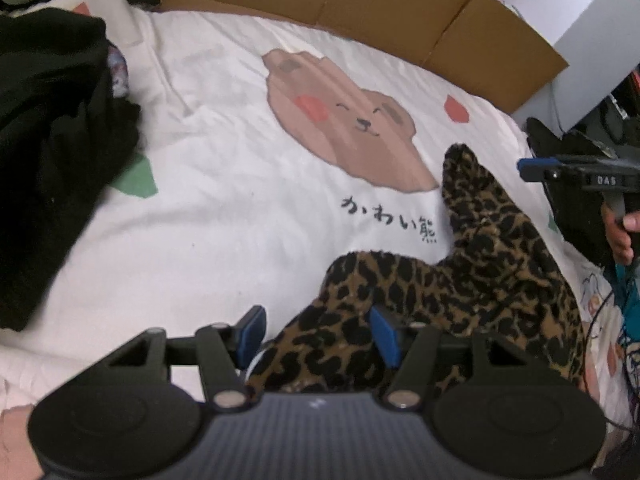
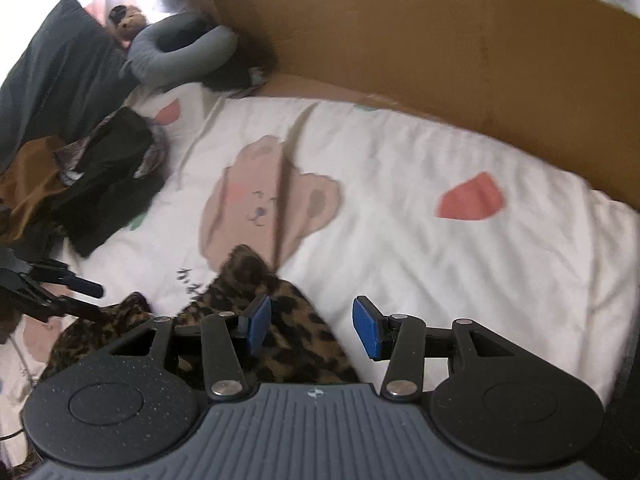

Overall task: Fold clothes
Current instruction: 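Grasp the garment edge again with both tools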

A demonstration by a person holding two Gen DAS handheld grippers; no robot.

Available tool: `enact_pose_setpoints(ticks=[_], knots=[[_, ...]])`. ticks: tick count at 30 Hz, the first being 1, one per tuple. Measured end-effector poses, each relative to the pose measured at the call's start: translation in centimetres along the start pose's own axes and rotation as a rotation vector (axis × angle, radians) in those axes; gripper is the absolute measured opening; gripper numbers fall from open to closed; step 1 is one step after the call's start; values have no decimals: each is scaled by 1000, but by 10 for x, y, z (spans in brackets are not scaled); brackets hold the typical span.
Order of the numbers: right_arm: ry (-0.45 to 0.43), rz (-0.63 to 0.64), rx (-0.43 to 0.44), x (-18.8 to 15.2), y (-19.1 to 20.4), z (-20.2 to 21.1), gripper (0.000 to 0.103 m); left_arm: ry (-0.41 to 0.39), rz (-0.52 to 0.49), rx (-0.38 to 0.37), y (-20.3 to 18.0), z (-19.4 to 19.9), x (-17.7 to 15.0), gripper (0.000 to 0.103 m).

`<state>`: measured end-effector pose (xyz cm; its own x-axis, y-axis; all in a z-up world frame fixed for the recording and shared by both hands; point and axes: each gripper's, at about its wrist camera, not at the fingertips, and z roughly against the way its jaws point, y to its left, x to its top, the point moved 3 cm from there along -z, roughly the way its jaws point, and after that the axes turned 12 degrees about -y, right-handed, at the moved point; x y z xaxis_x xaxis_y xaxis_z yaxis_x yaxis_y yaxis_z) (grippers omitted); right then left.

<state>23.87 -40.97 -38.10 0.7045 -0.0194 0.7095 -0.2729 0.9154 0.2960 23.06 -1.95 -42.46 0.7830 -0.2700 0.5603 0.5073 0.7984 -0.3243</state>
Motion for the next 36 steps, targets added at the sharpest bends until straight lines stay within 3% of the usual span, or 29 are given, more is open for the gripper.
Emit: enact_pose_setpoints(ticks=[4, 7, 19, 21, 24, 25, 28, 29, 36], knots=[[41, 31, 50, 0, 11, -19, 70, 22, -9, 3, 3, -3, -6, 61], [72, 77, 65, -3, 18, -33, 74, 45, -18, -2, 4, -8, -12, 61], [134, 155, 76, -19, 30, -69, 74, 47, -151, -11, -2, -21, -17, 63], [149, 149, 78, -22, 30, -73, 71, 47, -159, -6, -1, -21, -17, 60], [171, 171, 61, -26, 34, -75, 53, 40, -142, 7, 0, -20, -17, 53], [174, 180, 55, -26, 35, -74, 42, 40, -147, 12, 0, -20, -18, 47], [170, 150, 37, -23, 32, -69, 13, 42, -147, 32, 0, -18, -17, 18], [166, 142, 33, -23, 30, -66, 10, 41, -121, 32, 2, -17, -16, 8], [116, 80, -8, -19, 13, -37, 6, -34, -99, 96, -5, 9, -10, 5]])
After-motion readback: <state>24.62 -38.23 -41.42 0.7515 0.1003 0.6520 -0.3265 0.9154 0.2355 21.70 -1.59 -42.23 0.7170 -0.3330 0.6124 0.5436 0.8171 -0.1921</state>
